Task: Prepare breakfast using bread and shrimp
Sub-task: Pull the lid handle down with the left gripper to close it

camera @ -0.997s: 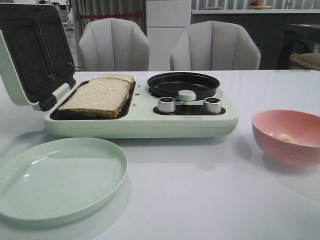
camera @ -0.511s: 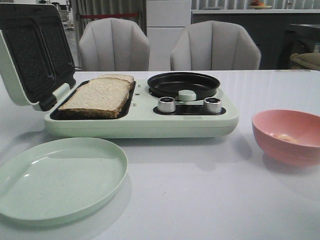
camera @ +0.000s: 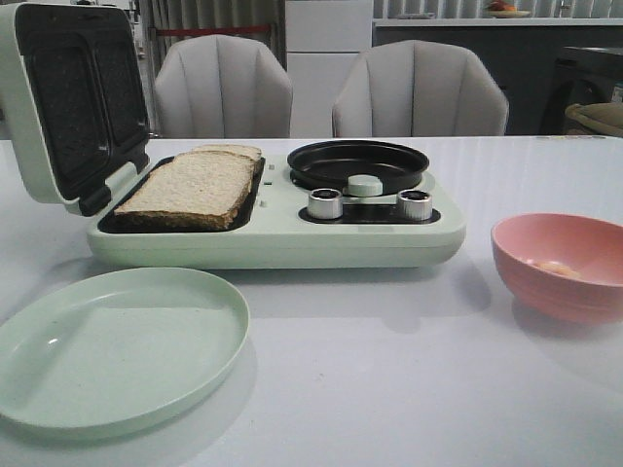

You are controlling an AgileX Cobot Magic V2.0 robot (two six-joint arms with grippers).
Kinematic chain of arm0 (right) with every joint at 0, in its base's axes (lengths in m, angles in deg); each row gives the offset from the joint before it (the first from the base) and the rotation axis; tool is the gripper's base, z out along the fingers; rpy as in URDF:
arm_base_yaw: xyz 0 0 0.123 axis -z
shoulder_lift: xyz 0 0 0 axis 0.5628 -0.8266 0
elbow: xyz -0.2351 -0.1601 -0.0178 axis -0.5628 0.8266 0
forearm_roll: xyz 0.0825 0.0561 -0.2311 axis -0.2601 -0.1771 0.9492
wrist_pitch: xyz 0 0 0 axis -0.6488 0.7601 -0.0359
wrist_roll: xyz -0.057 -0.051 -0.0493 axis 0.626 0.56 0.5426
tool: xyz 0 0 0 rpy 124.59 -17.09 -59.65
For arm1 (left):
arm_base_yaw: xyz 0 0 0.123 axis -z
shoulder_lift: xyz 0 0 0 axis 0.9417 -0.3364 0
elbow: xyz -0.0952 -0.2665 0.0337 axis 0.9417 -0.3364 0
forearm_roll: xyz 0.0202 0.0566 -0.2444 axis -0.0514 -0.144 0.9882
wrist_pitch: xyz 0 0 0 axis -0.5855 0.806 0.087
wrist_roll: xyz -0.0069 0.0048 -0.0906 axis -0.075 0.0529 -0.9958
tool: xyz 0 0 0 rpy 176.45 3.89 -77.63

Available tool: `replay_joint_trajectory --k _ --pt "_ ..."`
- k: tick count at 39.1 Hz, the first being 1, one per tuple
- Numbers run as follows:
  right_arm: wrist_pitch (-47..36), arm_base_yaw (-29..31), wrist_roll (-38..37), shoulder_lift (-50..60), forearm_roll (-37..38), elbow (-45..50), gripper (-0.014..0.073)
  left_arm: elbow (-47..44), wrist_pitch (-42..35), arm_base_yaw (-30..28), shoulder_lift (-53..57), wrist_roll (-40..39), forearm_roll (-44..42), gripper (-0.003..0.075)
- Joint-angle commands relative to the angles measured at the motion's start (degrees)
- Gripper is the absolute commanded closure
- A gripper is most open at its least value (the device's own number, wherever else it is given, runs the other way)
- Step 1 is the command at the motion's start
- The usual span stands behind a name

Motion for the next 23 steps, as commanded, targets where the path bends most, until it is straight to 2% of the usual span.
replay_joint_trajectory --k 1,12,23 --pt "-4.2 0.2 0.2 -0.2 0.2 -1.7 0.0045 1.8 5.0 2.0 1.9 2.0 4.1 0.0514" --pt "-4.2 0.2 0.2 -0.2 0.2 -1.7 0.0045 1.8 2.4 11.0 0.1 9.7 4.1 0.0514" --pt "-4.2 0.2 0.2 -0.2 0.2 -1.7 0.0045 1.8 0.2 19.9 -7.1 15.0 3.4 0.0514"
